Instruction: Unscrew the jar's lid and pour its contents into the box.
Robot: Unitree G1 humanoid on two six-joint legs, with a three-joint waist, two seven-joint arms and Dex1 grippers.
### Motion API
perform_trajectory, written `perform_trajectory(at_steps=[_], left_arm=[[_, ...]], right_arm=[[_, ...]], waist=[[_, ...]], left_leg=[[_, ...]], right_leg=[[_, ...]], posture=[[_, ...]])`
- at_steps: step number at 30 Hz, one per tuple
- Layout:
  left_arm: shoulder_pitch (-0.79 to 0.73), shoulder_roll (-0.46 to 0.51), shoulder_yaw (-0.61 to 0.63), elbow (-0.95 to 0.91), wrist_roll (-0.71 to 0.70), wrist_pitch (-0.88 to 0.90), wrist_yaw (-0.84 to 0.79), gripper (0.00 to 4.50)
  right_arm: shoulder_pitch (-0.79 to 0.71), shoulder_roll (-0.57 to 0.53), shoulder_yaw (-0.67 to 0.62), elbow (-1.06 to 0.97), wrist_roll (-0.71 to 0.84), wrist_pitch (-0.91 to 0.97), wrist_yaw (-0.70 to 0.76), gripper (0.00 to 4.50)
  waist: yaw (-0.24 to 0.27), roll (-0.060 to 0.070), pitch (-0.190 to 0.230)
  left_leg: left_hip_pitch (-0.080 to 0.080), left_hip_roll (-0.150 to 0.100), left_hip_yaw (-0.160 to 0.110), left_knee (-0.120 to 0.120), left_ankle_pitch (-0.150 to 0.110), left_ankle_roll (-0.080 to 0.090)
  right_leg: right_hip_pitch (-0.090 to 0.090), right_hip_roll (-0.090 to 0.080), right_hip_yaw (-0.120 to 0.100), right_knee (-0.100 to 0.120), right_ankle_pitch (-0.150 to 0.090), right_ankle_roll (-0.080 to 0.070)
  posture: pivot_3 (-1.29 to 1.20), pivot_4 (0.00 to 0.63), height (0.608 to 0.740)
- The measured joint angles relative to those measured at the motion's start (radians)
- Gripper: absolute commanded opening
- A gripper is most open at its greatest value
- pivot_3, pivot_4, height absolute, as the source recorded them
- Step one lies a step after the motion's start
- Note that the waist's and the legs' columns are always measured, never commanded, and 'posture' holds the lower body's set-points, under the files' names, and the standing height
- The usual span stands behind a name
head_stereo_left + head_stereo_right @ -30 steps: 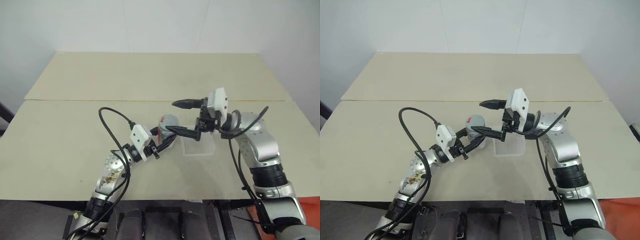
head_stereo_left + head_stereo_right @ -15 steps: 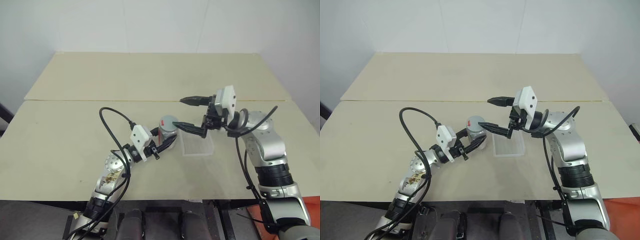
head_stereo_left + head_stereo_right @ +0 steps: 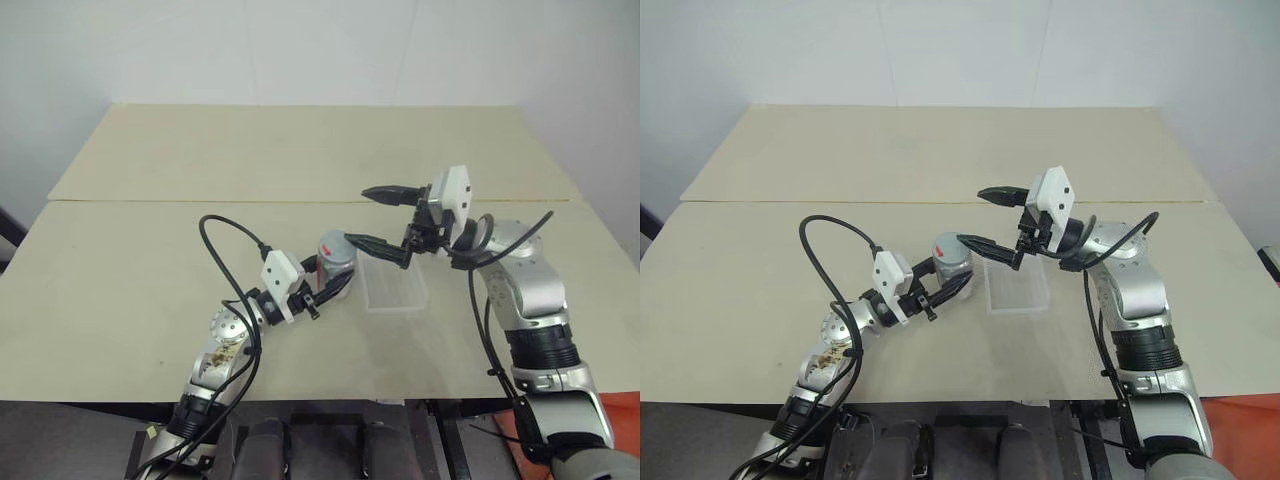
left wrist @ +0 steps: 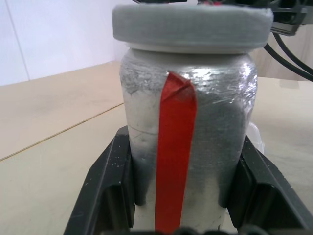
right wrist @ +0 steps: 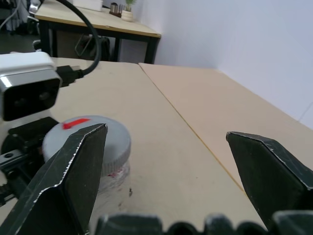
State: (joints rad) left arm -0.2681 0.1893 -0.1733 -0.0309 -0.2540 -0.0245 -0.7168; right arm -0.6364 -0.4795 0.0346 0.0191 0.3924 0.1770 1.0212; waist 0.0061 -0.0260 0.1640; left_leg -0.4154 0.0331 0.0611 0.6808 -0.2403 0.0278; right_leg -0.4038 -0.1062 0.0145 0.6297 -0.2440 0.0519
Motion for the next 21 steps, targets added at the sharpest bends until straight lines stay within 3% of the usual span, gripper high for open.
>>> perform_trajectory(at_steps=[13, 21], left_arm=[[0.0, -0.002, -0.001, 0.0, 0.008, 0.0, 0.0, 1.96], [0.0, -0.002, -0.002, 0.0, 0.016, -0.021, -0.001, 1.96]], right_arm=[[-0.026, 0.036, -0.001, 0.034, -0.024, -0.023, -0.003, 4.48], [-0.026, 0.024, -0.058, 0.005, 0.046, 0.01, -0.037, 4.48]], waist=[[0.0, 0.0, 0.0], [0.001, 0.0, 0.0]], left_leg=[[0.0, 0.0, 0.0, 0.0, 0.0, 0.0], [0.0, 0.0, 0.0, 0.0, 0.0, 0.0]], right_leg=[[0.0, 0.0, 0.0, 0.0, 0.0, 0.0], [0.0, 0.0, 0.0, 0.0, 0.0, 0.0]], posture=[[0.0, 0.15, 0.74], [0.0, 0.15, 0.74]])
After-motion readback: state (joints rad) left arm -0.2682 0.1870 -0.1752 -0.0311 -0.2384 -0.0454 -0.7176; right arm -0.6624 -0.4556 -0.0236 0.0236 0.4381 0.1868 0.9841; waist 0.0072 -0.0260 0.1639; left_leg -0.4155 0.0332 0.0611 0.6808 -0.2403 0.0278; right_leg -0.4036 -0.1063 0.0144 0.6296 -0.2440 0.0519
